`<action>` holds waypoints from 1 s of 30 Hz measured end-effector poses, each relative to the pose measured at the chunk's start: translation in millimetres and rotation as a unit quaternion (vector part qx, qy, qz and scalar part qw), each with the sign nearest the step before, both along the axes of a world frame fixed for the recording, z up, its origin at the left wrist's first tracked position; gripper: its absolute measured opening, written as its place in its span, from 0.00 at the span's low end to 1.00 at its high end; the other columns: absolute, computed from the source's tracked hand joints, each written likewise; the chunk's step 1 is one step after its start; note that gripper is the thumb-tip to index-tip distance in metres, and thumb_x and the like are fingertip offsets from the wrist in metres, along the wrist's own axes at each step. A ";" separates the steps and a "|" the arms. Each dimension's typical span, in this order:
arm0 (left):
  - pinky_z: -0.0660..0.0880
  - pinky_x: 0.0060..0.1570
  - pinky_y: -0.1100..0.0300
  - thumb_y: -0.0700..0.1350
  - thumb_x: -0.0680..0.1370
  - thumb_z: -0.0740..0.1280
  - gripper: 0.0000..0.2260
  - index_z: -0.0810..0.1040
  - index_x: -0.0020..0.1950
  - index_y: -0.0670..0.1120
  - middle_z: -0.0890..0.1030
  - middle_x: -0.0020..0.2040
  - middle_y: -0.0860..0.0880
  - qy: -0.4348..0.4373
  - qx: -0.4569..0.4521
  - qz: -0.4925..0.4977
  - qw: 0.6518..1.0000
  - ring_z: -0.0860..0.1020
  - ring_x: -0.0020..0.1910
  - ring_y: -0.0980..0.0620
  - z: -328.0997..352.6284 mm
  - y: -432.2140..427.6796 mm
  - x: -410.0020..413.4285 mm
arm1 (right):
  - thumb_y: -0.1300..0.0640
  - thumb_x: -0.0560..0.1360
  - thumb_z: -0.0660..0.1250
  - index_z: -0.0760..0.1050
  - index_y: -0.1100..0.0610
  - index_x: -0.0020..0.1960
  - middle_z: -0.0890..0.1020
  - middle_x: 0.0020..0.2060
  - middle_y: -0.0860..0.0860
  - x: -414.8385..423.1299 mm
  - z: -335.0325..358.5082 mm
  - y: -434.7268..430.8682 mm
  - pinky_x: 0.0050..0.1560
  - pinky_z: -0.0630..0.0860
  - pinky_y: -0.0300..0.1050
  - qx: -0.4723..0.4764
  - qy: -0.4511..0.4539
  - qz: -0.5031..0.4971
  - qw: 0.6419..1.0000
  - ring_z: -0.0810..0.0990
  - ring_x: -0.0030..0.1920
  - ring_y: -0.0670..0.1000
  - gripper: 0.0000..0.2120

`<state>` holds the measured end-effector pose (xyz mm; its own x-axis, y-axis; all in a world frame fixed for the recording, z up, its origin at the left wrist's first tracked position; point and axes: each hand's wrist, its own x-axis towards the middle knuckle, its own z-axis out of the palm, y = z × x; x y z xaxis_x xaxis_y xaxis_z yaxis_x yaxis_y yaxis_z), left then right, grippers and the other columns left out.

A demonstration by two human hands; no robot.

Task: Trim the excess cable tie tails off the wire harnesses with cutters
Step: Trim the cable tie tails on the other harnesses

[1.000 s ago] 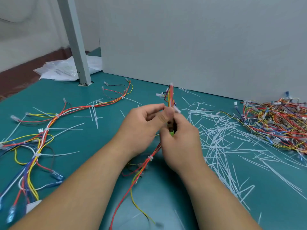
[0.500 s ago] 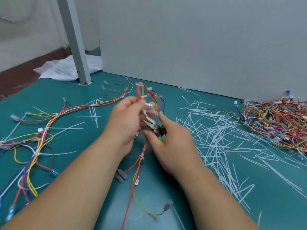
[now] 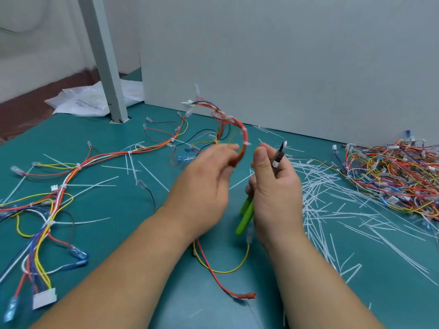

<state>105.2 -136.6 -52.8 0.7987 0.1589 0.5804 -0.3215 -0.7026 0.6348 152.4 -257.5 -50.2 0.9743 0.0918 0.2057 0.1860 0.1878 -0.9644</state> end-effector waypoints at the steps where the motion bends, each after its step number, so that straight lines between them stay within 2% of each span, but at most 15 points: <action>1: 0.72 0.65 0.54 0.34 0.80 0.62 0.13 0.79 0.62 0.44 0.80 0.64 0.50 0.016 0.035 -0.021 0.999 0.77 0.64 0.51 0.5 -1.8 -0.7 | 0.33 0.65 0.74 0.81 0.50 0.60 0.79 0.39 0.43 0.5 -0.9 0.4 0.52 0.73 0.54 0.009 0.007 0.008 1.000 0.74 0.43 0.51 0.30; 3: 0.72 0.61 0.48 0.36 0.81 0.60 0.15 0.79 0.64 0.47 0.80 0.64 0.54 0.051 0.105 -0.039 0.992 0.77 0.62 0.48 2.3 -4.0 -2.0 | 0.39 0.69 0.76 0.83 0.47 0.53 0.80 0.38 0.42 2.1 -3.1 -0.2 0.50 0.75 0.52 0.013 0.007 0.008 1.000 0.76 0.41 0.48 0.18; 5: 0.71 0.58 0.45 0.40 0.82 0.59 0.14 0.78 0.63 0.52 0.80 0.60 0.59 0.085 0.144 -0.009 0.986 0.74 0.57 0.47 2.8 -5.6 -3.2 | 0.50 0.76 0.75 0.83 0.50 0.49 0.79 0.35 0.44 3.7 -4.2 -1.2 0.42 0.73 0.49 0.026 0.016 -0.014 0.999 0.74 0.35 0.47 0.05; 6: 0.70 0.56 0.45 0.41 0.82 0.59 0.13 0.78 0.61 0.53 0.80 0.57 0.61 0.093 0.157 0.014 0.983 0.71 0.55 0.48 2.2 -6.9 -4.2 | 0.54 0.79 0.73 0.82 0.53 0.50 0.78 0.35 0.47 4.4 -4.1 -1.9 0.37 0.72 0.47 0.041 0.030 -0.019 0.999 0.71 0.32 0.47 0.03; 8: 0.66 0.56 0.47 0.43 0.82 0.62 0.10 0.78 0.58 0.55 0.80 0.55 0.62 0.089 0.171 0.041 0.980 0.67 0.56 0.50 -0.9 -10.4 -6.2 | 0.56 0.82 0.69 0.81 0.60 0.55 0.80 0.37 0.51 5.2 -2.9 -2.0 0.34 0.71 0.45 0.068 0.067 -0.016 0.995 0.72 0.32 0.49 0.07; 10: 0.64 0.57 0.50 0.48 0.80 0.65 0.07 0.80 0.56 0.57 0.80 0.60 0.64 0.068 0.152 0.045 0.985 0.68 0.61 0.51 -4.2 -12.6 -6.9 | 0.56 0.84 0.66 0.79 0.60 0.57 0.84 0.43 0.52 4.4 -1.5 -1.4 0.40 0.74 0.47 0.106 0.106 0.004 0.989 0.78 0.38 0.53 0.08; 13: 0.67 0.63 0.52 0.54 0.77 0.67 0.10 0.82 0.57 0.59 0.80 0.61 0.63 0.021 0.031 0.072 0.997 0.72 0.65 0.54 -2.0 -7.0 -5.0 | 0.56 0.84 0.65 0.78 0.53 0.50 0.84 0.40 0.51 6.7 -0.5 -3.9 0.37 0.72 0.47 0.125 0.115 0.006 0.985 0.75 0.36 0.51 0.06; 16: 0.73 0.62 0.54 0.49 0.77 0.70 0.09 0.82 0.58 0.55 0.80 0.54 0.58 -0.042 -0.097 0.137 0.985 0.77 0.57 0.58 0.9 6.1 -1.4 | 0.55 0.85 0.63 0.78 0.54 0.56 0.80 0.33 0.49 12.2 -0.2 -7.2 0.34 0.71 0.44 0.168 0.141 0.010 0.975 0.72 0.30 0.46 0.06; 18: 0.71 0.63 0.62 0.50 0.78 0.72 0.14 0.80 0.63 0.56 0.78 0.58 0.58 -0.011 -0.137 0.166 0.977 0.75 0.58 0.62 1.1 12.5 0.0 | 0.55 0.85 0.62 0.77 0.56 0.63 0.77 0.31 0.49 15.7 0.2 -9.0 0.36 0.72 0.43 0.218 0.169 0.034 0.961 0.72 0.29 0.46 0.10; 19: 0.69 0.65 0.64 0.53 0.77 0.72 0.18 0.77 0.67 0.56 0.77 0.63 0.57 0.022 -0.141 0.173 0.974 0.73 0.62 0.61 0.3 14.4 0.9 | 0.54 0.85 0.62 0.78 0.56 0.62 0.76 0.30 0.49 16.9 0.8 -9.9 0.36 0.74 0.43 0.240 0.177 0.052 0.953 0.72 0.29 0.47 0.10; 21: 0.62 0.71 0.62 0.60 0.76 0.70 0.29 0.71 0.75 0.55 0.72 0.73 0.55 0.095 -0.126 0.174 0.972 0.67 0.73 0.57 -2.4 16.0 2.1 | 0.53 0.84 0.62 0.80 0.55 0.59 0.74 0.29 0.49 18.2 1.4 -10.8 0.35 0.75 0.43 0.277 0.186 0.097 0.938 0.70 0.29 0.48 0.11; 23: 0.61 0.75 0.56 0.67 0.74 0.67 0.36 0.66 0.79 0.56 0.71 0.75 0.55 0.166 -0.107 0.165 0.966 0.65 0.75 0.53 -3.1 15.0 2.4 | 0.53 0.82 0.63 0.82 0.55 0.54 0.73 0.28 0.49 19.6 0.9 -11.4 0.35 0.73 0.44 0.313 0.185 0.128 0.923 0.68 0.30 0.50 0.10; 26: 0.68 0.71 0.46 0.65 0.75 0.67 0.28 0.70 0.74 0.60 0.80 0.61 0.60 0.225 -0.108 0.154 0.956 0.74 0.67 0.53 -3.9 13.8 2.4 | 0.52 0.77 0.66 0.86 0.55 0.48 0.72 0.28 0.49 20.6 0.4 -13.3 0.36 0.70 0.45 0.350 0.173 0.164 0.906 0.65 0.30 0.50 0.11; 28: 0.70 0.67 0.45 0.60 0.77 0.69 0.21 0.74 0.70 0.60 0.82 0.50 0.63 0.223 -0.101 0.163 0.956 0.78 0.59 0.55 -3.3 13.1 1.1 | 0.52 0.76 0.67 0.86 0.55 0.47 0.72 0.28 0.49 20.4 1.1 -14.2 0.35 0.70 0.45 0.354 0.170 0.176 0.903 0.66 0.30 0.50 0.11; 30: 0.72 0.63 0.44 0.59 0.77 0.70 0.20 0.75 0.68 0.60 0.81 0.42 0.60 0.219 -0.106 0.167 0.956 0.79 0.51 0.54 -1.3 14.2 1.0 | 0.52 0.75 0.67 0.86 0.55 0.47 0.72 0.28 0.49 20.6 1.2 -14.0 0.35 0.70 0.44 0.359 0.171 0.182 0.900 0.66 0.29 0.50 0.10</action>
<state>106.2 -122.4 -54.1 0.8424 0.5233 0.1285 0.2270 -0.5608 0.7962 173.0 -271.6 -49.0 0.9243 0.3801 0.0335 -0.2977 0.7731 -0.5600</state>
